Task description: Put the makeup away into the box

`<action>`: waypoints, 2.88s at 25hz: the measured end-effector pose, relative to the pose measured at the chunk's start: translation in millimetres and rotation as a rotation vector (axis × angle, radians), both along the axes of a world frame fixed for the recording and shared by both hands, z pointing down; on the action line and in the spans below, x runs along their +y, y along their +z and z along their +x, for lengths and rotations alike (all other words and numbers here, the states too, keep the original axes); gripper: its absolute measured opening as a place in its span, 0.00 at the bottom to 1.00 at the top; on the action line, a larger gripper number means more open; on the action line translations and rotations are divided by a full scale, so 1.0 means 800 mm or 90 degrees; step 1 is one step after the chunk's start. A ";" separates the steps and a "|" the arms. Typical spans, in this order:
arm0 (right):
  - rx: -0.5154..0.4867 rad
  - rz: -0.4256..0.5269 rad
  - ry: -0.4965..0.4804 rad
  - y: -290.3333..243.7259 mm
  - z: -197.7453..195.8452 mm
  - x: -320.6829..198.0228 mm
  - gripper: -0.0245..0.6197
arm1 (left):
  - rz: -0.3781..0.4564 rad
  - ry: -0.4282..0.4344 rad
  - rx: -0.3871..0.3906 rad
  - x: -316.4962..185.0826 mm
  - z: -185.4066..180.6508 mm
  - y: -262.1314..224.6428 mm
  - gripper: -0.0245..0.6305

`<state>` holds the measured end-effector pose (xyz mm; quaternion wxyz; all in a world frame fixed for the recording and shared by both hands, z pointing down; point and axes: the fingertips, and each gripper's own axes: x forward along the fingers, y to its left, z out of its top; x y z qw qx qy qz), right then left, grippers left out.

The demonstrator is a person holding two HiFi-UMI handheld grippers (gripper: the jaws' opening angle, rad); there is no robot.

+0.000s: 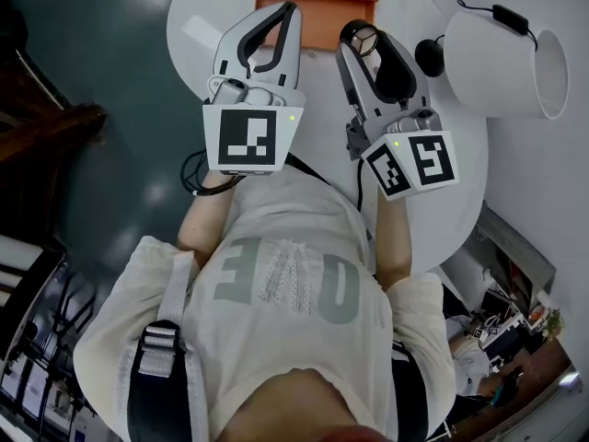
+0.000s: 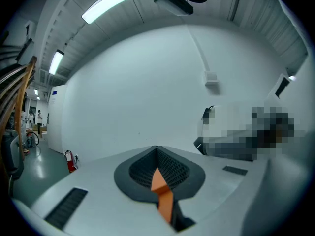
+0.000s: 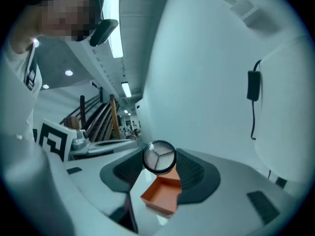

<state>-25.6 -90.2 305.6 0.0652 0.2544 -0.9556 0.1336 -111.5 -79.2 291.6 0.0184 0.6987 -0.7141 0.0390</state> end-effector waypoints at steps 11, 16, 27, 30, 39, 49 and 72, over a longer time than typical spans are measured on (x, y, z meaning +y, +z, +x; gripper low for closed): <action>-0.032 -0.004 0.025 -0.015 0.019 -0.009 0.37 | 0.015 0.008 0.007 -0.002 0.008 -0.014 0.05; 0.026 -0.001 0.044 0.006 0.010 -0.023 0.37 | 0.005 0.003 0.006 -0.001 0.004 -0.006 0.05; 0.299 -0.114 0.035 0.171 -0.034 -0.090 0.37 | -0.017 0.006 -0.002 -0.011 -0.007 0.016 0.05; 0.367 -0.155 0.025 0.216 -0.037 -0.107 0.37 | -0.036 0.001 -0.004 -0.016 -0.010 0.033 0.05; 0.515 -0.201 0.037 0.277 -0.034 -0.129 0.37 | -0.069 -0.018 0.002 -0.026 -0.027 0.060 0.05; 0.646 -0.184 0.034 0.301 -0.039 -0.138 0.37 | -0.089 -0.021 0.005 -0.028 -0.031 0.078 0.05; 0.373 -0.045 0.091 0.152 -0.047 -0.130 0.41 | -0.059 0.022 -0.027 -0.023 -0.002 0.025 0.05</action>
